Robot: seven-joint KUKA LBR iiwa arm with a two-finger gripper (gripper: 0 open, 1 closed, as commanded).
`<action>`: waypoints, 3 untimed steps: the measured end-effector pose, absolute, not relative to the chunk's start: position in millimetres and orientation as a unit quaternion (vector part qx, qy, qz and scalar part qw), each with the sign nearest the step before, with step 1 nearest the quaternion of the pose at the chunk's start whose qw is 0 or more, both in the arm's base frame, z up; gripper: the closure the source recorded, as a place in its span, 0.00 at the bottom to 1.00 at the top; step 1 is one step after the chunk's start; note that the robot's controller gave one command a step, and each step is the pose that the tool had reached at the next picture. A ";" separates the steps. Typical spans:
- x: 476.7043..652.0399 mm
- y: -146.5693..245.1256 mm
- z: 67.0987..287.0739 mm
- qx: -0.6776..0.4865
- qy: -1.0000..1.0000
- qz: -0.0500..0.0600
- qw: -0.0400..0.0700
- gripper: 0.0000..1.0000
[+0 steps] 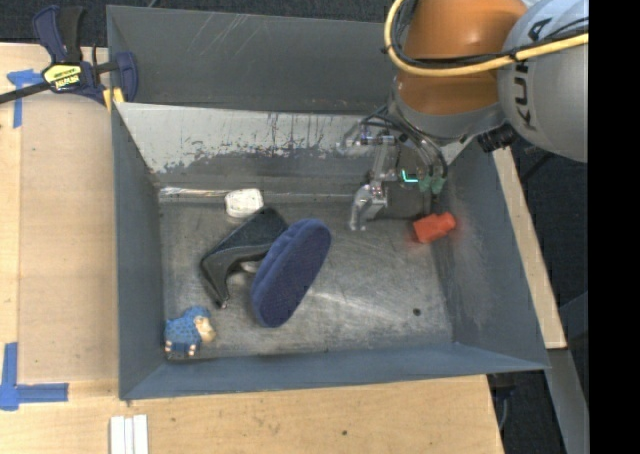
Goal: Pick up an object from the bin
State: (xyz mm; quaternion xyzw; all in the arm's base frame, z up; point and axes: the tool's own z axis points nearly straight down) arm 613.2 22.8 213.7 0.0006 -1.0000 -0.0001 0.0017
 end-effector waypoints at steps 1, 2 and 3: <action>622.3 84.1 121.4 0.022 -1.000 0.000 0.001 0.00; 630.6 116.2 78.9 0.075 -0.997 0.003 -0.003 0.00; 632.4 118.5 78.6 0.073 -0.997 -0.001 -0.013 1.00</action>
Offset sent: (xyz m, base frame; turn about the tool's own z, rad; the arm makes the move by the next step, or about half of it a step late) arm 0.0092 0.0603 -0.0894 -0.0383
